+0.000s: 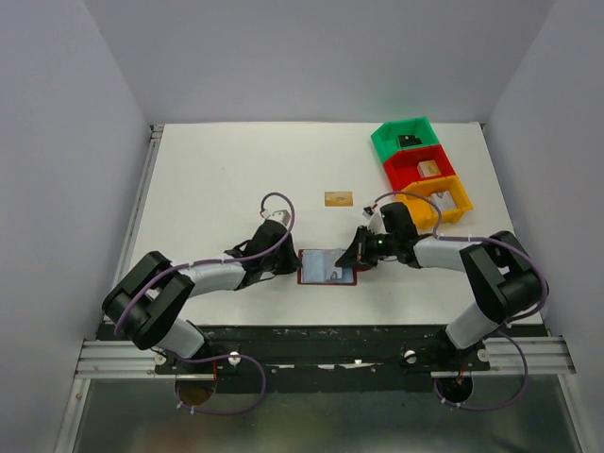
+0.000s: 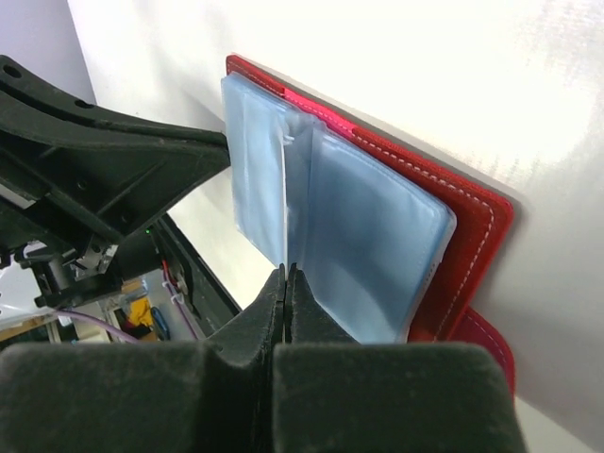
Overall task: Take the credit cards out of the card holder
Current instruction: Remove the credit card from the card holder.
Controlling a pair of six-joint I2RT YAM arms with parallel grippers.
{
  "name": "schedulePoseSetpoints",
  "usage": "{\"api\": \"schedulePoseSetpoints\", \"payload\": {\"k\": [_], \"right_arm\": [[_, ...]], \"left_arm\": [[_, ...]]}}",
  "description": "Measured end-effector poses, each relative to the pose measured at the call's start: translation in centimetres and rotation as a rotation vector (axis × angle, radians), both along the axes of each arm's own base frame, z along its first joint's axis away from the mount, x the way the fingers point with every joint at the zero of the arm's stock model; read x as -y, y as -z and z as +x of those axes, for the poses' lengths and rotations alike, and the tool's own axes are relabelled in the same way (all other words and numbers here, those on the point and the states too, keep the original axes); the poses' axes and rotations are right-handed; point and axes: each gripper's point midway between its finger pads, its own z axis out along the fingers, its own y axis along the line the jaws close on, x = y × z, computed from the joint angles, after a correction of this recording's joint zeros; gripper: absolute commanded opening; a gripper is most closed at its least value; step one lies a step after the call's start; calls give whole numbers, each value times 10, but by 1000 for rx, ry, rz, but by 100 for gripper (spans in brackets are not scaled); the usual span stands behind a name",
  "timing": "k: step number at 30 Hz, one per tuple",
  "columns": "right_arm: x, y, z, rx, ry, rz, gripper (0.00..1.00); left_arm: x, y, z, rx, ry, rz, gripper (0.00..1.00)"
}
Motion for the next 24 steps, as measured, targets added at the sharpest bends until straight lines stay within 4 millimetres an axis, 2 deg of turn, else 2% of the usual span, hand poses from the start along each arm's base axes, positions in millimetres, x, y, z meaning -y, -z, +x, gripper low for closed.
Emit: {"api": "schedulePoseSetpoints", "payload": {"k": [8,13,15,19,22,24], "right_arm": [[14,-3,-1,22,12,-101,0],[29,-12,3,74,34,-193,0],[34,-21,4,100,49,-220,0],[41,-49,10,176,76,-242,0],[41,-72,15,239,81,-231,0],[39,-86,13,285,58,-199,0]], "left_arm": [[-4,1,-2,1,-8,9,0],[-10,1,-6,-1,-11,22,2],[-11,-3,-8,11,-9,17,16],[-10,-25,-4,69,-2,-15,53],[-10,-40,0,109,-5,-27,68],[-13,-59,3,151,-19,-32,77]]}}
